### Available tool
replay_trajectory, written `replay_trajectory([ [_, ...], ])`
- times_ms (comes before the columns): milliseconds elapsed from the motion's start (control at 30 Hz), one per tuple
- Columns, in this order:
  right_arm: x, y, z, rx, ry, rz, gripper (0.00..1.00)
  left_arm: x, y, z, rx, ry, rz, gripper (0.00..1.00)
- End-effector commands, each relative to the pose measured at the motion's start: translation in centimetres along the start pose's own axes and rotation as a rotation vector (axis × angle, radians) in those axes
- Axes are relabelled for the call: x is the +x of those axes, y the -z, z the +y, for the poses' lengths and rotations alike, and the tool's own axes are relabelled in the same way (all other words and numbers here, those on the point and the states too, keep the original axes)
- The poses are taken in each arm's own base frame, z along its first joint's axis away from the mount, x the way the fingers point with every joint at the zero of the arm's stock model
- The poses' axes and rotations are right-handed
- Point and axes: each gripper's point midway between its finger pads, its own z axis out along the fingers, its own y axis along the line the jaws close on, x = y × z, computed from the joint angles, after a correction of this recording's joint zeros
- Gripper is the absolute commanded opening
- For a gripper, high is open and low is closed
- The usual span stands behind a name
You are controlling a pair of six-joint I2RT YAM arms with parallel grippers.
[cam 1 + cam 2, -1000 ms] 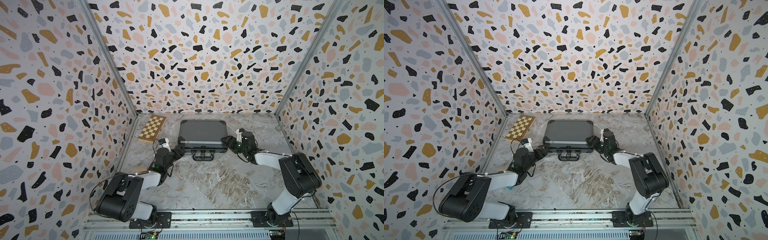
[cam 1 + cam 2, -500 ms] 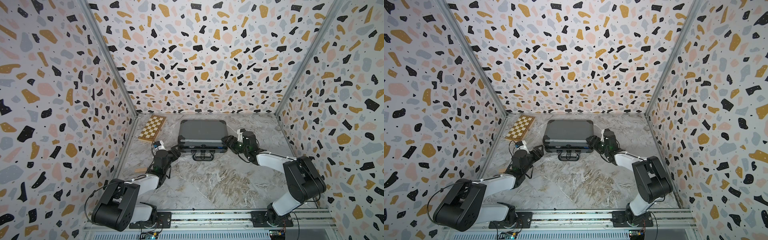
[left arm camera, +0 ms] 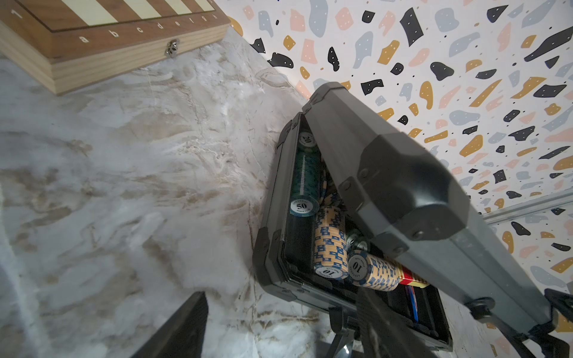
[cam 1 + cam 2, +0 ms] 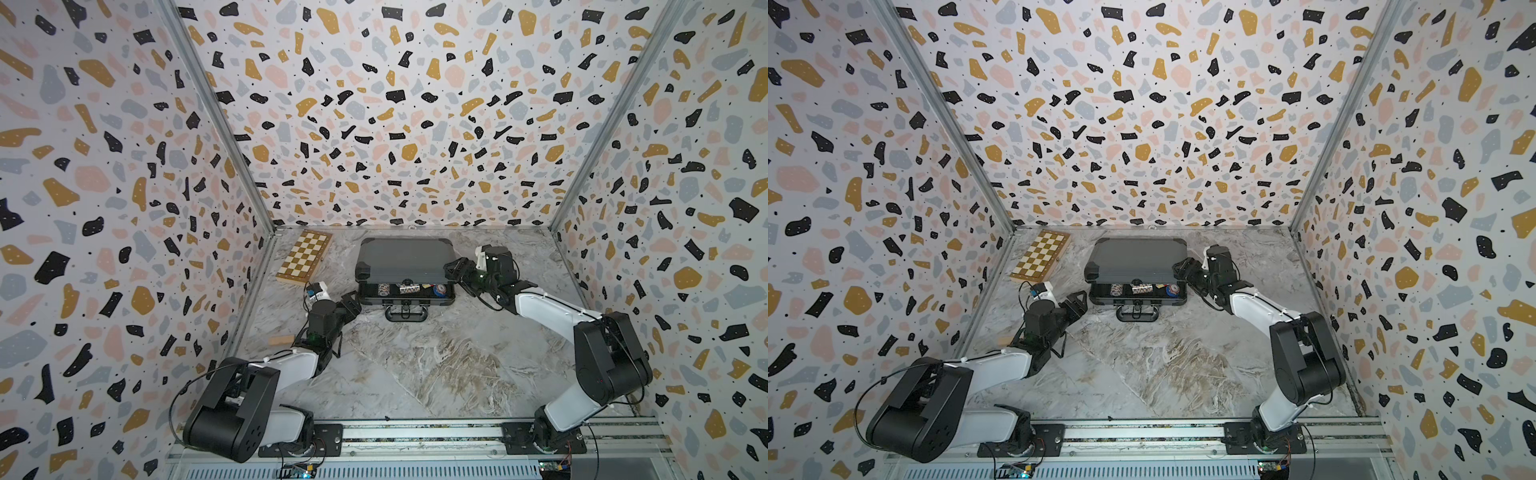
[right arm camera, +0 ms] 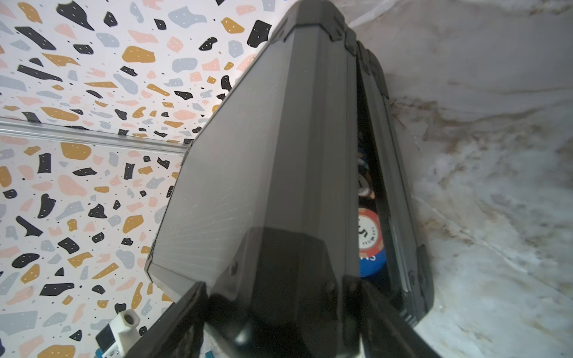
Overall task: Open the poker set cases
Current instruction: Open the case lid on the poker set case.
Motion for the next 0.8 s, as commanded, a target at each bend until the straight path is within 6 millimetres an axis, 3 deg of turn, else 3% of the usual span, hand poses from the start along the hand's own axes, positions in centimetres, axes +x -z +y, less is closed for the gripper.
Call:
replay_trajectory([
  [0,-4.8,0.9,6.0,-0.141,0.141,-0.152,0.76,-0.5,0.3,-0.1,0.015,0.001,-0.031,0.76],
  [533,-8.2,-0.7,8.9,-0.188,0.125,-0.183,0.85,-0.6,0.4,-0.3,0.026,-0.006,-0.039,0.76],
  [767,-10.0,-1.5,9.0,-0.162,0.146,-0.226,0.85,-0.6,0.4,-0.2,0.022,-0.007,-0.04,0.76],
])
